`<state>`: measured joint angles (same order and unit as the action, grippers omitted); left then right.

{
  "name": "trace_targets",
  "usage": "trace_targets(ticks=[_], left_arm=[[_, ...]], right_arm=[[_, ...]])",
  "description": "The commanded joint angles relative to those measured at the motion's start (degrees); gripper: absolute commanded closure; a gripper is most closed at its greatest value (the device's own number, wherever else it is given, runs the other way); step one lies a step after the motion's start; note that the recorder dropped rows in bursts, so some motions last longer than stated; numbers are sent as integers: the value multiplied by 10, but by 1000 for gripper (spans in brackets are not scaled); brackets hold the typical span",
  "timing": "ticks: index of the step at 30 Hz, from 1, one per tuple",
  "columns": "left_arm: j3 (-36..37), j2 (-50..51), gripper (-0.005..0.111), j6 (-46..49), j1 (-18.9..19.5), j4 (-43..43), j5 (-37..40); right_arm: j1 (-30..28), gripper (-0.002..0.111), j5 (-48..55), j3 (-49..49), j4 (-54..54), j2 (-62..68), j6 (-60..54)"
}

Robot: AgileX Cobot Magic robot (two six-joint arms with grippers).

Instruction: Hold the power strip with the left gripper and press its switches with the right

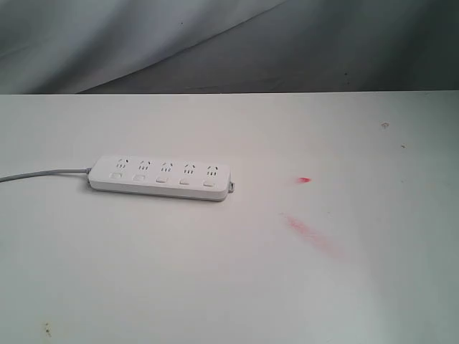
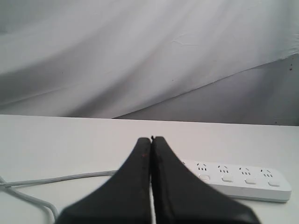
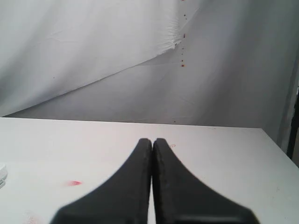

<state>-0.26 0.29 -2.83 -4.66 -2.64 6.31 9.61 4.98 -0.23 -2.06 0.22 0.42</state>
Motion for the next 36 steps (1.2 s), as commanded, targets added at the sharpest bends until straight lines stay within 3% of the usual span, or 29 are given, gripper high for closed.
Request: trace_targets(ticks=[1, 18, 22, 27, 31, 36], left_arm=[[3, -3, 107, 0, -3, 2, -2], [3, -3, 107, 0, -3, 2, -3], [3, -3, 107, -1, -3, -11, -16], [3, -3, 107, -44, -3, -157, -45], [-21, -3, 107, -53, -3, -281, 33], [-81, 9, 107, -39, -3, -360, 115]], right_arm=[[-4, 108, 0, 2, 2, -2, 0], [-4, 108, -3, 2, 5, -2, 0], [-4, 108, -20, 2, 71, -2, 0], [-4, 108, -50, 2, 266, -2, 9], [-4, 108, -23, -19, 278, -2, 9], [-4, 108, 99, -111, 278, 13, 9]])
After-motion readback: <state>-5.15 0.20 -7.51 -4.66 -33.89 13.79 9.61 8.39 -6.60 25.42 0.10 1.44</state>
